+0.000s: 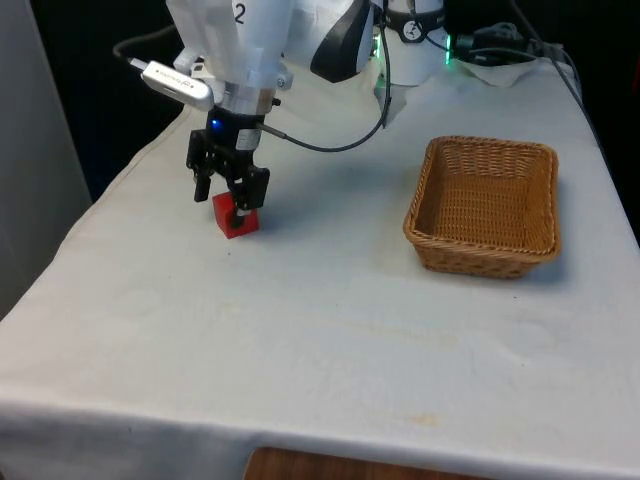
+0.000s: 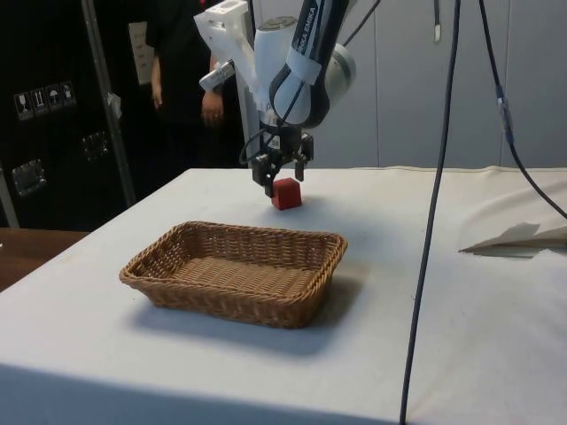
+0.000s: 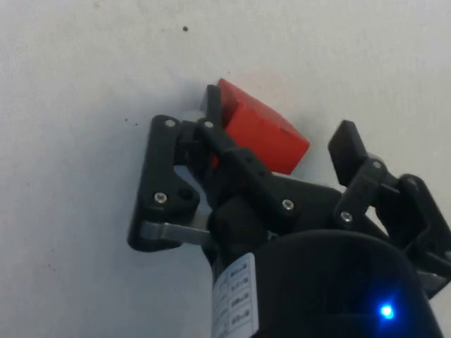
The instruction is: Pick up the cube and place it into the basket.
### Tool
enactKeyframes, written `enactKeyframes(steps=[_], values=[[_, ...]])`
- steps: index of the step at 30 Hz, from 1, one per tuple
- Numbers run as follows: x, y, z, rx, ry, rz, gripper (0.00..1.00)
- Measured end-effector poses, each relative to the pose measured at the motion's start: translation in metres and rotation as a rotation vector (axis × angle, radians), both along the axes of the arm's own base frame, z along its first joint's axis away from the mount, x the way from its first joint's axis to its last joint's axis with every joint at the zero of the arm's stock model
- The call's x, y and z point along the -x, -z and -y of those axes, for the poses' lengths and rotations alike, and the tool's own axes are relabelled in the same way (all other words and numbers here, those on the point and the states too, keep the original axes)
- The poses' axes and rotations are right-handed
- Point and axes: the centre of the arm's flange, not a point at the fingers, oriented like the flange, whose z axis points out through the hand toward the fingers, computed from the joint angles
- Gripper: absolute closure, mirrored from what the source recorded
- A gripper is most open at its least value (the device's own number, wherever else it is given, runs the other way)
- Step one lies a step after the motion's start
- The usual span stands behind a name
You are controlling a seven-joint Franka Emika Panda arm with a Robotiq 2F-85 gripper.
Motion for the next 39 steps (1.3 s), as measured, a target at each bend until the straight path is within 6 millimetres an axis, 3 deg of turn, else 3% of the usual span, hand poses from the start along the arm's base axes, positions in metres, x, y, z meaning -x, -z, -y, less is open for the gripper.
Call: enactKeyframes(steps=[2,4,5,18,39], values=[[0.000,0.000,0.000,0.000,0.000,0.000,0.67],[0.000,0.000,0.000,0.000,0.000,0.000,0.86],[0.000,0.000,0.000,0.000,0.000,0.000,0.91],[-0.001,-0.002,0.001,0.001,0.001,0.004,0.91],[-0.005,-0.078,-0.005,-0.028,0.008,0.025,0.91]])
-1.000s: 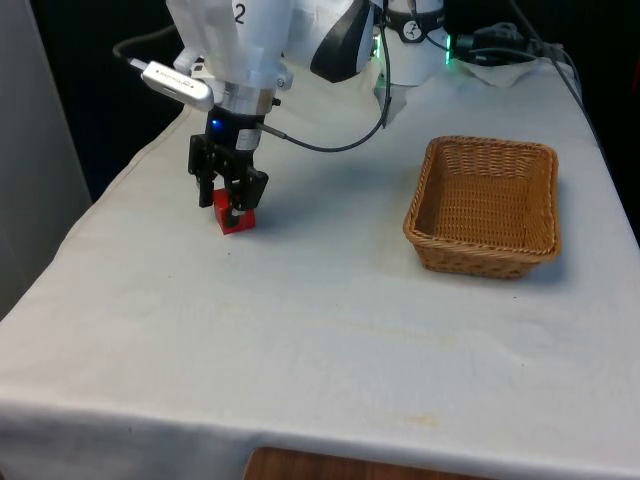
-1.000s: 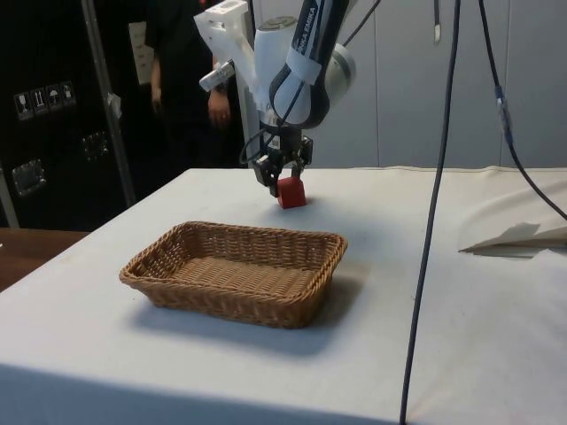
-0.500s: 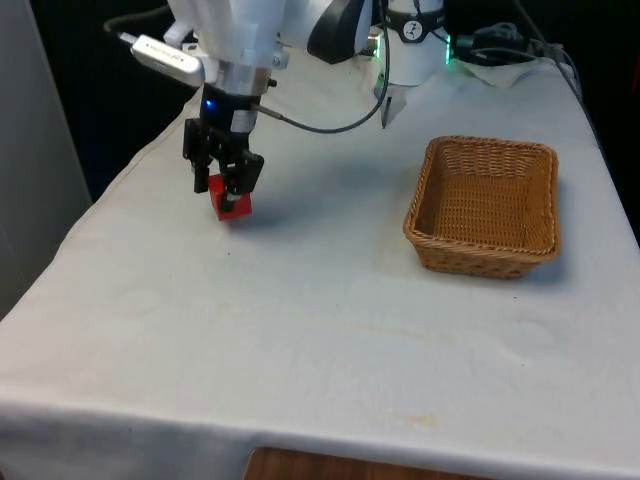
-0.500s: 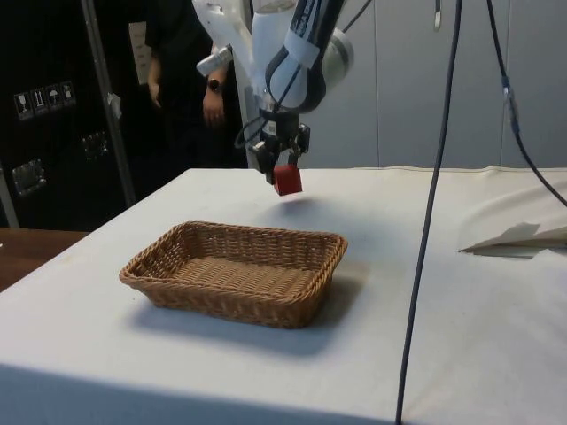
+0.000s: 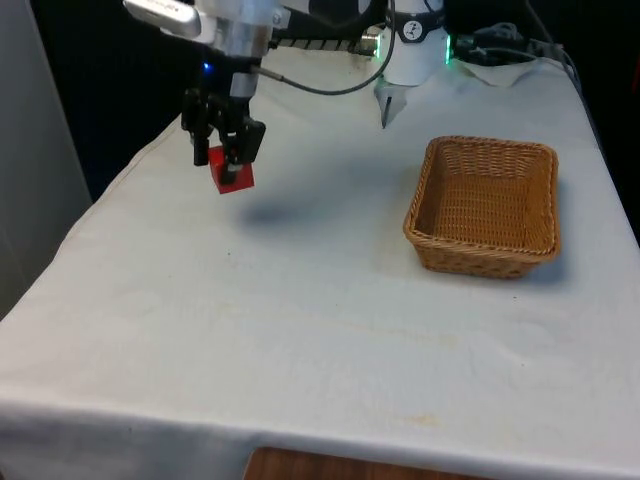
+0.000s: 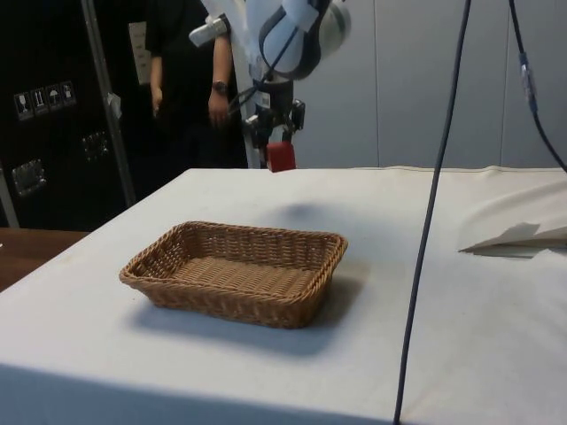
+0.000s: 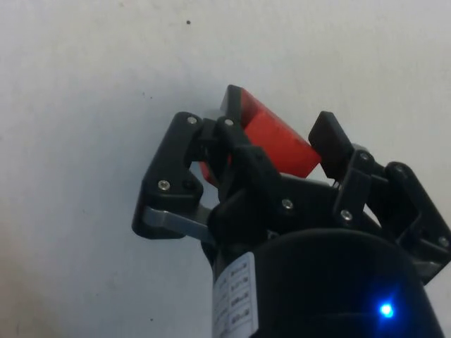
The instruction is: Pick up the cube and place it into the basket.
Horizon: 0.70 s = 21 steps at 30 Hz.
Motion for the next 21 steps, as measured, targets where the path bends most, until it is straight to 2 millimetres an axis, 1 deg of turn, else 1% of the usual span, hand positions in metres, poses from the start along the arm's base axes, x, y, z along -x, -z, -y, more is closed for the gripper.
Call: enactKeyframes(steps=[5,6,7,9,13,15,21], values=[[-0.001,-0.022,-0.004,-0.004,-0.002,0.005,0.91],[-0.001,-0.022,-0.004,-0.004,-0.002,0.005,0.91],[-0.001,-0.028,-0.006,-0.007,-0.002,0.008,0.91],[-0.001,-0.031,-0.007,-0.009,-0.002,0.009,0.91],[-0.003,-0.046,-0.016,-0.011,-0.004,0.012,0.91],[-0.004,-0.057,-0.024,-0.011,-0.002,0.012,0.91],[-0.005,-0.067,-0.037,-0.012,-0.004,0.011,0.91]])
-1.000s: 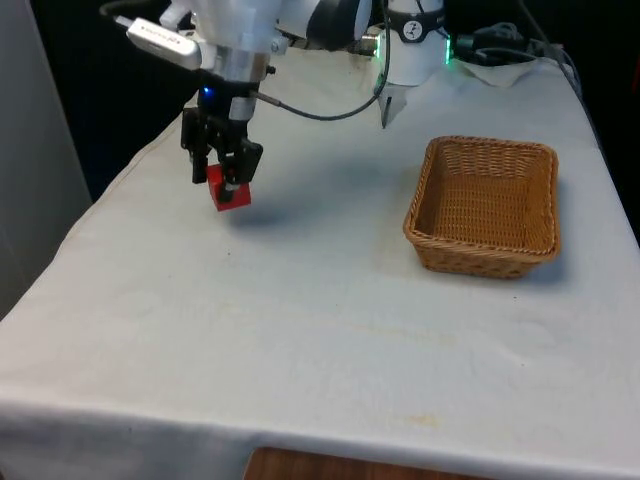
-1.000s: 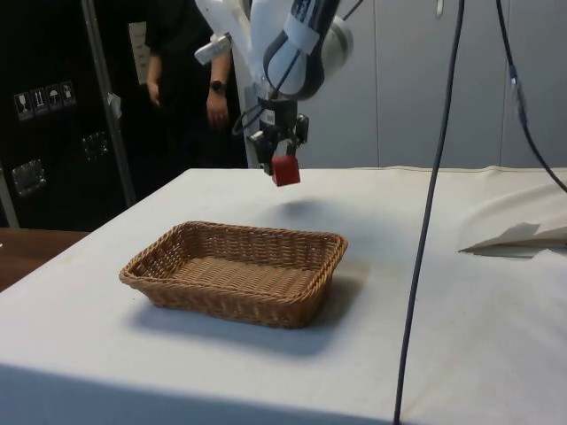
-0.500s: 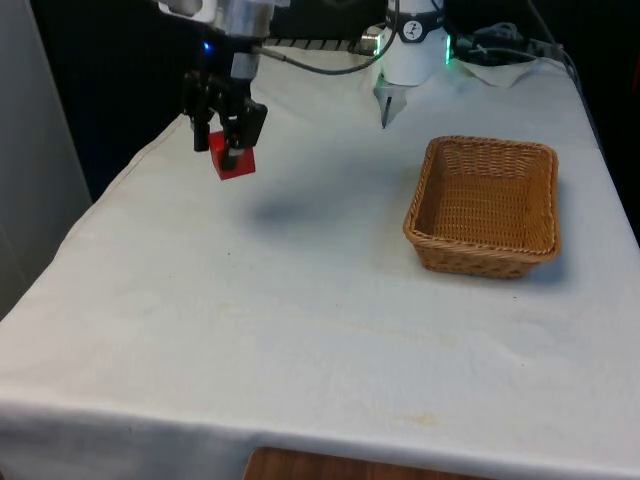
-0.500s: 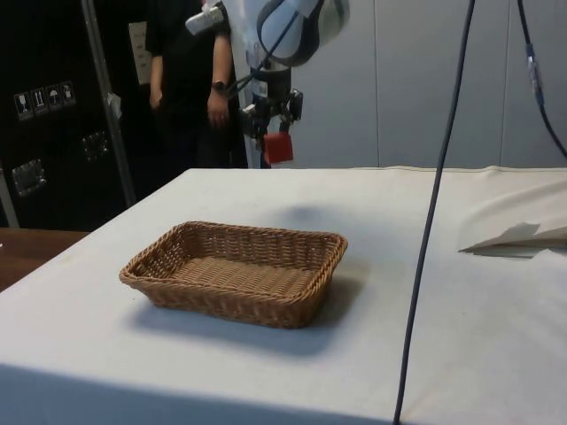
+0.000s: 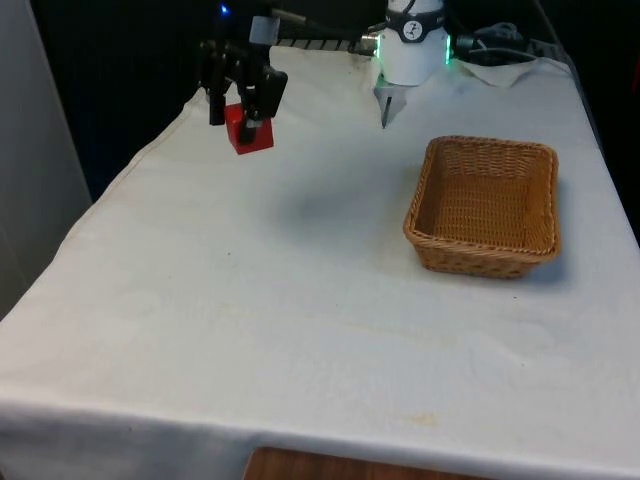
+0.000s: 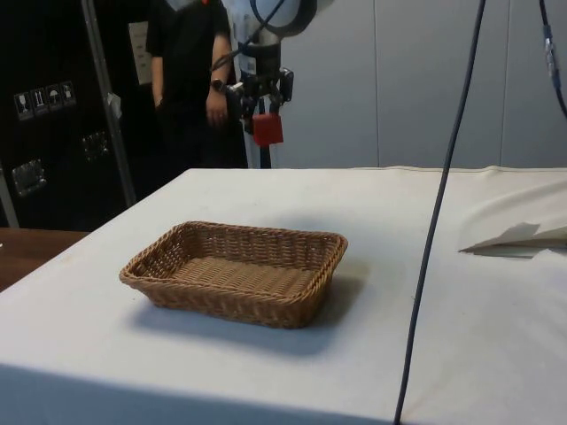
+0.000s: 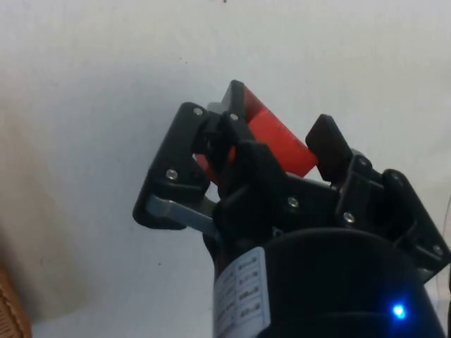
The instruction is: Pick up the cube and place it into the basket.
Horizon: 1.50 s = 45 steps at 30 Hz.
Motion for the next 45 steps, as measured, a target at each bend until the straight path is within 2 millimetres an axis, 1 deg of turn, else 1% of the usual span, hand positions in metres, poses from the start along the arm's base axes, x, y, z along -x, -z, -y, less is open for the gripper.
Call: enactKeyframes(steps=[2,3,9,10,15,16,17,18,23,25,26,32,35,41,45], values=[[0.000,-0.002,-0.002,-0.001,0.000,0.001,0.91],[-0.002,-0.004,-0.008,-0.001,-0.003,0.003,0.91],[-0.003,-0.011,-0.021,0.003,-0.006,0.003,0.91],[-0.004,-0.014,-0.028,0.004,-0.008,0.001,0.91],[-0.005,-0.019,-0.040,0.007,-0.009,0.002,0.91],[-0.005,-0.019,-0.040,0.007,-0.009,0.002,0.91],[-0.006,-0.020,-0.045,0.008,-0.008,0.002,0.91],[-0.006,-0.020,-0.045,0.008,-0.008,0.002,0.91],[-0.008,-0.019,-0.059,0.010,-0.007,0.000,0.91],[-0.008,-0.019,-0.061,0.011,-0.007,0.000,0.91],[-0.009,-0.019,-0.066,0.013,-0.004,0.000,0.91],[-0.010,-0.017,-0.078,0.012,0.003,0.001,0.91],[-0.010,-0.017,-0.080,0.012,0.003,0.000,0.91],[-0.010,-0.015,-0.097,0.009,0.015,-0.005,0.91],[-0.009,-0.015,-0.104,0.007,0.020,-0.008,0.91]])
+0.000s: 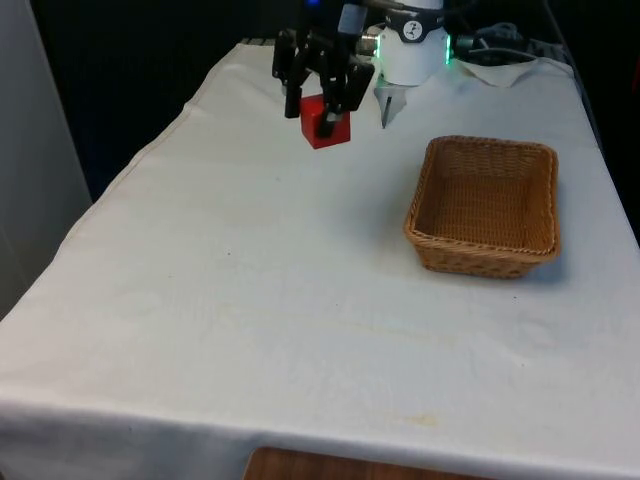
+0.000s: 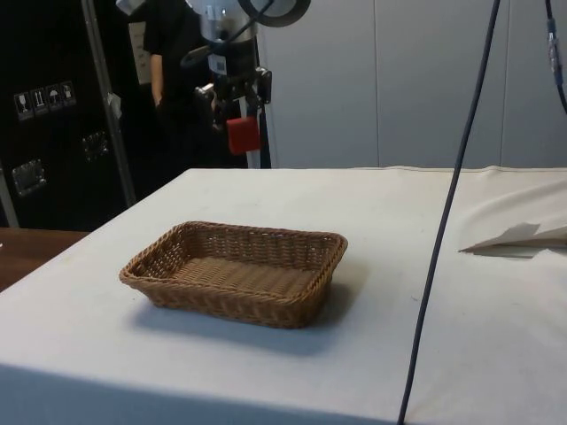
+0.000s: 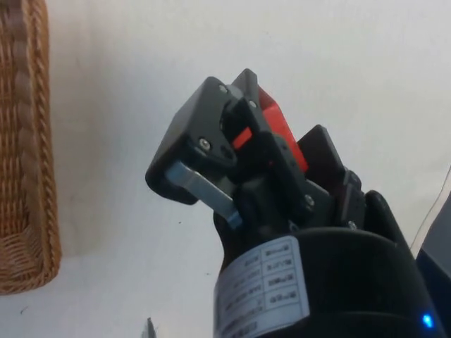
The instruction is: Pick up the cube and place it into the basket.
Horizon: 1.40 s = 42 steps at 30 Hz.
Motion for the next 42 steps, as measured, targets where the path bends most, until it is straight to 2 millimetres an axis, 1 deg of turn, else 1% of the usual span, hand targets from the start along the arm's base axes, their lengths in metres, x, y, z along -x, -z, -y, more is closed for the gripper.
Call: enactKeyframes(steps=[6,12,14,22,25,26,28,34,36,42], values=[[0.004,0.001,-0.014,-0.002,0.009,-0.003,0.91],[0.007,0.002,-0.024,-0.009,0.017,-0.009,0.91],[0.008,0.002,-0.031,-0.012,0.019,-0.011,0.91],[0.012,0.003,-0.045,-0.016,0.027,-0.016,0.91],[0.014,0.004,-0.052,-0.017,0.031,-0.020,0.91],[0.015,0.004,-0.057,-0.019,0.032,-0.020,0.91],[0.015,0.004,-0.057,-0.019,0.032,-0.020,0.91],[0.019,0.007,-0.072,-0.024,0.037,-0.025,0.91],[0.019,0.007,-0.075,-0.024,0.038,-0.025,0.91],[0.021,0.009,-0.092,-0.023,0.043,-0.032,0.91]])
